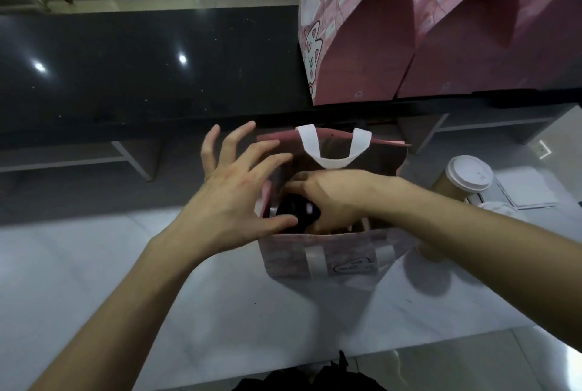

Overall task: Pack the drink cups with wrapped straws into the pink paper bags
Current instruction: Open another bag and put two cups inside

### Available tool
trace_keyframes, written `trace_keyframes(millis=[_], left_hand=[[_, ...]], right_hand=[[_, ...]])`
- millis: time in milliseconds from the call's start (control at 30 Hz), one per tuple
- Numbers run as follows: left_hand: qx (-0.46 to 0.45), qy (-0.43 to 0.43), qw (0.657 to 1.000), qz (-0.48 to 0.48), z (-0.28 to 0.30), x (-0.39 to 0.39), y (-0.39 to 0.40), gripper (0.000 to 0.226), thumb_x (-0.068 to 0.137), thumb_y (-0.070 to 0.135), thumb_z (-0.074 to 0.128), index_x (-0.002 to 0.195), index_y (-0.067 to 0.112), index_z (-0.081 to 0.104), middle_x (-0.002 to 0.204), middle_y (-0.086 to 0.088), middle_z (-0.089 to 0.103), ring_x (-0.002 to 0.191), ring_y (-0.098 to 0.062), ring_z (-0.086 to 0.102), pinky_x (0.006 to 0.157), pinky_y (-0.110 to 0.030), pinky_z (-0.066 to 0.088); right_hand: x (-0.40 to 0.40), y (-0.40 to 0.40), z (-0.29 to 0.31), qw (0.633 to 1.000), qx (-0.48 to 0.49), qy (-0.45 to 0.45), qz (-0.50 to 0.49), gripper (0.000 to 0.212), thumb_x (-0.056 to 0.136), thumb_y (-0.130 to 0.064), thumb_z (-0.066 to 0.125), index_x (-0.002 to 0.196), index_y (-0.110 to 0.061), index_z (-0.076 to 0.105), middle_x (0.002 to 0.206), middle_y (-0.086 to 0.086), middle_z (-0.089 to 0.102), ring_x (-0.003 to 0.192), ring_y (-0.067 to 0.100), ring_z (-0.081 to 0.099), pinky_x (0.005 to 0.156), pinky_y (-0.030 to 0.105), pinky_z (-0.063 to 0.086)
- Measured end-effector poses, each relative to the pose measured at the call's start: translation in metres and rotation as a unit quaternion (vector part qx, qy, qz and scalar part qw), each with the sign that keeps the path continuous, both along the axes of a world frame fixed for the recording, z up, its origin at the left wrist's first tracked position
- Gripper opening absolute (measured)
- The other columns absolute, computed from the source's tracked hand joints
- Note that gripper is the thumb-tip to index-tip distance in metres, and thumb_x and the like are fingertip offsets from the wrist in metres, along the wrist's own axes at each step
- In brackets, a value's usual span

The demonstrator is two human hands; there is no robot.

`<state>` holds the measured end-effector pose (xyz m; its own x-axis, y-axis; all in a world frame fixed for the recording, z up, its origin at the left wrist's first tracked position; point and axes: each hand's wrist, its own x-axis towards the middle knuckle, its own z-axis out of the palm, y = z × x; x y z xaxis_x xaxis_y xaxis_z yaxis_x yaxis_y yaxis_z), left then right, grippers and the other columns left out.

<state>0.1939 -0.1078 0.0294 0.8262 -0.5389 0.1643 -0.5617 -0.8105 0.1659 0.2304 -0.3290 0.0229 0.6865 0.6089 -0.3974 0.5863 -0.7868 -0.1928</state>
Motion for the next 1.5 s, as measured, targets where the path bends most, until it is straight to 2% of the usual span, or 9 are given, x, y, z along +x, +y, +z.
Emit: trace_keyframes(millis=[167,367,467,633,733,1133,1333,1400,1500], left_hand=[[-0.046,-0.084,0.995,-0.018,0.019,0.004,-0.025,0.041,0.088,0.050,0.080,0.121,0.026,0.078,0.113,0.002,0.067,0.117,-0.026,0.054,0.102,-0.048,0.041],[-0.040,-0.008,0.997,-0.073,0.048,0.007,-0.101,0.038,0.094,0.054,0.066,0.126,0.033,0.073,0.112,0.013,0.068,0.103,-0.012,0.064,0.089,-0.038,0.057],[-0.030,0.001,0.995,-0.092,0.051,0.005,-0.139,0.034,0.098,0.052,0.070,0.129,0.037,0.071,0.115,0.017,0.068,0.105,-0.011,0.065,0.088,-0.037,0.057],[-0.011,0.012,0.998,-0.057,0.044,-0.010,-0.175,0.037,0.100,0.050,0.070,0.133,0.034,0.071,0.121,0.013,0.071,0.111,-0.013,0.067,0.095,-0.041,0.058],[-0.010,0.020,0.999,-0.023,0.042,-0.023,-0.180,0.038,0.100,0.052,0.069,0.133,0.033,0.072,0.126,0.010,0.071,0.114,-0.016,0.067,0.097,-0.045,0.058],[0.027,0.105,0.990,0.095,0.052,-0.023,-0.108,0.020,0.097,0.026,0.077,0.097,0.045,0.071,0.099,0.019,0.069,0.092,-0.002,0.067,0.082,-0.033,0.061],[0.096,0.152,0.980,0.080,0.038,-0.003,-0.078,0.044,0.080,0.048,0.092,0.119,0.039,0.074,0.128,0.015,0.069,0.117,-0.005,0.061,0.103,-0.031,0.054],[0.107,0.126,0.985,0.049,0.033,0.003,-0.069,0.082,0.070,0.070,0.088,0.142,0.040,0.062,0.153,0.017,0.056,0.152,-0.012,0.041,0.132,-0.043,0.026],[0.114,0.113,0.987,0.023,0.023,0.008,-0.059,0.125,0.060,0.095,0.070,0.165,0.036,0.035,0.173,0.013,0.035,0.167,-0.015,0.012,0.134,-0.053,-0.014]], right_hand=[[-0.025,-0.054,0.053,0.987,0.116,-0.019,-0.108,0.022,0.105,-0.033,0.064,0.126,-0.035,0.069,0.116,-0.011,0.075,0.100,0.011,0.069,0.089,0.035,0.057],[-0.065,-0.155,0.062,0.901,0.311,-0.122,-0.276,0.040,0.093,0.006,0.052,0.092,-0.028,0.075,0.092,-0.011,0.079,0.080,0.005,0.071,0.073,0.028,0.056],[-0.069,-0.203,0.030,0.928,0.177,-0.123,-0.304,0.036,0.090,-0.009,0.062,0.118,-0.030,0.074,0.118,-0.010,0.077,0.108,0.009,0.071,0.096,0.034,0.056],[-0.077,-0.237,-0.033,0.974,-0.068,-0.004,-0.214,0.109,0.074,-0.063,0.088,0.164,-0.026,0.039,0.151,0.004,0.054,0.141,0.028,0.051,0.114,0.041,0.046],[-0.074,-0.239,-0.060,0.981,-0.100,-0.038,-0.163,0.083,0.082,-0.048,0.087,0.151,-0.022,0.050,0.138,0.006,0.058,0.131,0.031,0.057,0.103,0.040,0.051],[-0.051,-0.203,0.114,0.904,0.317,-0.211,-0.194,0.076,0.072,-0.071,0.064,0.137,-0.032,0.064,0.119,-0.004,0.062,0.108,0.017,0.062,0.095,0.034,0.051],[-0.039,-0.145,0.129,0.936,0.292,-0.142,-0.139,0.075,0.071,-0.069,0.076,0.130,-0.025,0.066,0.118,-0.006,0.066,0.107,0.014,0.064,0.096,0.039,0.057],[-0.035,-0.132,0.120,0.956,0.249,-0.112,-0.105,0.075,0.071,-0.074,0.077,0.132,-0.032,0.065,0.116,-0.008,0.062,0.106,0.014,0.062,0.094,0.037,0.056],[-0.026,-0.114,0.100,0.981,0.168,-0.058,-0.084,0.086,0.065,-0.082,0.077,0.140,-0.047,0.055,0.117,-0.015,0.053,0.109,0.012,0.057,0.091,0.032,0.053]])
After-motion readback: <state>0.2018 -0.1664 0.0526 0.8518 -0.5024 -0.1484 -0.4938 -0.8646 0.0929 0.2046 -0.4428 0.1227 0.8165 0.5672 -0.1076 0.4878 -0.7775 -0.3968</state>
